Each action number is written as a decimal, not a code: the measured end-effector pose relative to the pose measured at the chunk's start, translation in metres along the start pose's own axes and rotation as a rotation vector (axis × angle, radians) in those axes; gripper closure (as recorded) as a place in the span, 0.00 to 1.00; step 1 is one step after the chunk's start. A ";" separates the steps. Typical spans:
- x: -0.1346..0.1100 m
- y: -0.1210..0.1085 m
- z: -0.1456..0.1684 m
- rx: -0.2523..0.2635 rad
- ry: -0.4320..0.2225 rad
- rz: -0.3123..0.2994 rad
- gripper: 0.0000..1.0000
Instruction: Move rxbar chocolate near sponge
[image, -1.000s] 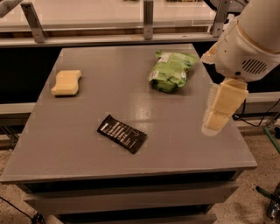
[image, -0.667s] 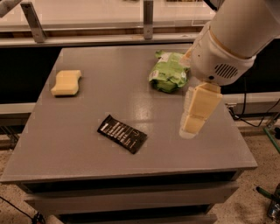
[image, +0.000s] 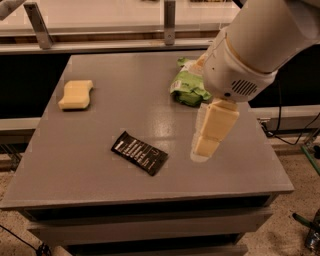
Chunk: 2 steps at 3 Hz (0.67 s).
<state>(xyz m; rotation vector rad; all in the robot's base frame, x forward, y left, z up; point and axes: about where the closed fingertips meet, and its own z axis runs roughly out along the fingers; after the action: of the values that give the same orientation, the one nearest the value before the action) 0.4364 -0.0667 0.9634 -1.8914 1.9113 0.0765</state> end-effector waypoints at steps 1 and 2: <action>0.010 -0.004 0.007 0.005 -0.076 0.017 0.00; 0.020 -0.020 0.041 -0.022 -0.215 0.043 0.00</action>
Offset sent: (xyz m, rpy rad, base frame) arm 0.0621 -0.0118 -0.0702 0.3589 0.0484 0.0334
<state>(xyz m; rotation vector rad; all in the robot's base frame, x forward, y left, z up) 0.4679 -0.0721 0.9247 -1.7769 1.8116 0.3034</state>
